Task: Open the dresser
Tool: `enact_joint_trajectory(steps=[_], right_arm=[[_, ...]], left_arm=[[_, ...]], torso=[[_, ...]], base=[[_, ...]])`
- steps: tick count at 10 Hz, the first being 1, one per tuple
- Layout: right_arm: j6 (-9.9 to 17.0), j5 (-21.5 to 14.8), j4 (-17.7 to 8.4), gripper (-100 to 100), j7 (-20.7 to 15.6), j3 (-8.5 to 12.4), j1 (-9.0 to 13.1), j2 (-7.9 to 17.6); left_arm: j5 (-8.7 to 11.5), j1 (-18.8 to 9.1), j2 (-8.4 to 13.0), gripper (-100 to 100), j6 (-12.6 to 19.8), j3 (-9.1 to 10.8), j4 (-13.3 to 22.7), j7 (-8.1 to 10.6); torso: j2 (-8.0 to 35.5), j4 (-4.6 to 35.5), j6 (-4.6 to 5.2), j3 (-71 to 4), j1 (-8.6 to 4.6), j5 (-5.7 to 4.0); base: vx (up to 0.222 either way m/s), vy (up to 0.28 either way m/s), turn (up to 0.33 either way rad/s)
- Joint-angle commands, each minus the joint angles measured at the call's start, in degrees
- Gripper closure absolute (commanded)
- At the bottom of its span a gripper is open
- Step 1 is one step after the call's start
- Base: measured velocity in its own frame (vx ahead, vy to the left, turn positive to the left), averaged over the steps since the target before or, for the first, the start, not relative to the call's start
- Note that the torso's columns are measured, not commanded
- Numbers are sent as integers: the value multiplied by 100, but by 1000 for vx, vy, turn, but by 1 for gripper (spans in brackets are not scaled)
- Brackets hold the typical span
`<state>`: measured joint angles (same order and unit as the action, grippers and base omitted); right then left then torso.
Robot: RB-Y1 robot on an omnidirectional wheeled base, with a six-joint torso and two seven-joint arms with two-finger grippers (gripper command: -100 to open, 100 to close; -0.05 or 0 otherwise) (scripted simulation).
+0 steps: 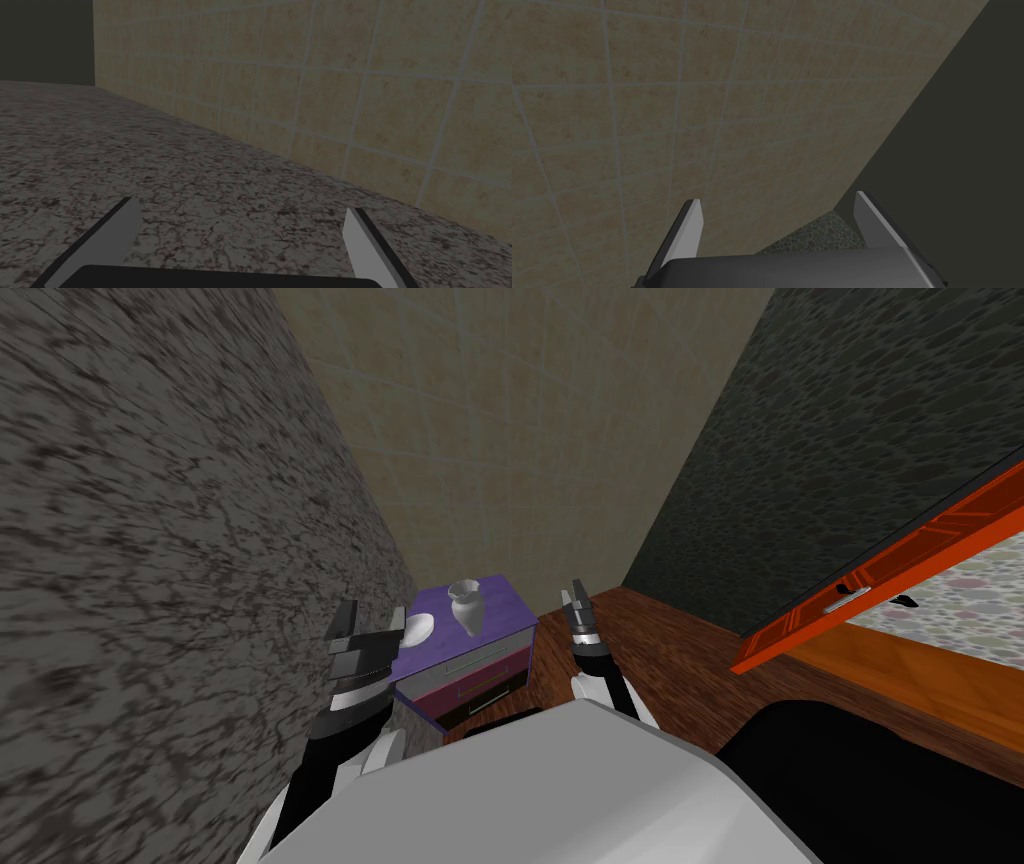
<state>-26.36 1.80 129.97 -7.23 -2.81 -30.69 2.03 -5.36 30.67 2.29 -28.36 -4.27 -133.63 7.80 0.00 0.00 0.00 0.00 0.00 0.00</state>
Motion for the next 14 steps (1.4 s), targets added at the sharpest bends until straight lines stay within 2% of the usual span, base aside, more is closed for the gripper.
enact_joint_trajectory(steps=[1, 9, 10, 11, 14], right_arm=[[0, 0, 0, 0, 0, 0, 0, 0], [-1, 0, 2, 0, 0, 0, 0, 0], [-1, 0, 2, 0, 0, 0, 0, 0], [0, 0, 0, 0, 0, 0, 0, 0], [0, 0, -1, 0, 0, 0, -1, 0]], left_arm=[[0, 0, 0, 0, 0, 0, 0, 0], [0, 0, 0, 0, -1, 0, -2, 0], [5, -37, 209, -100, -102, 15, 153, -5], [8, -61, 288, -100, -167, 25, 253, -8], [21, -157, 463, -100, -440, 66, 656, -19]], torso=[[232, 235, 0, -467, 0, 0], [3539, 3537, 0, -7073, 0, 0], [3962, 3960, 0, -7919, 0, 0], [4152, 4148, 0, -8315, -1, 0], [4225, 4226, 0, -8457, -1, 0]], base=[[0, 0, 0], [0, 0, 0], [12, -9, 20], [11, -21, 22], [13, -25, 24]])
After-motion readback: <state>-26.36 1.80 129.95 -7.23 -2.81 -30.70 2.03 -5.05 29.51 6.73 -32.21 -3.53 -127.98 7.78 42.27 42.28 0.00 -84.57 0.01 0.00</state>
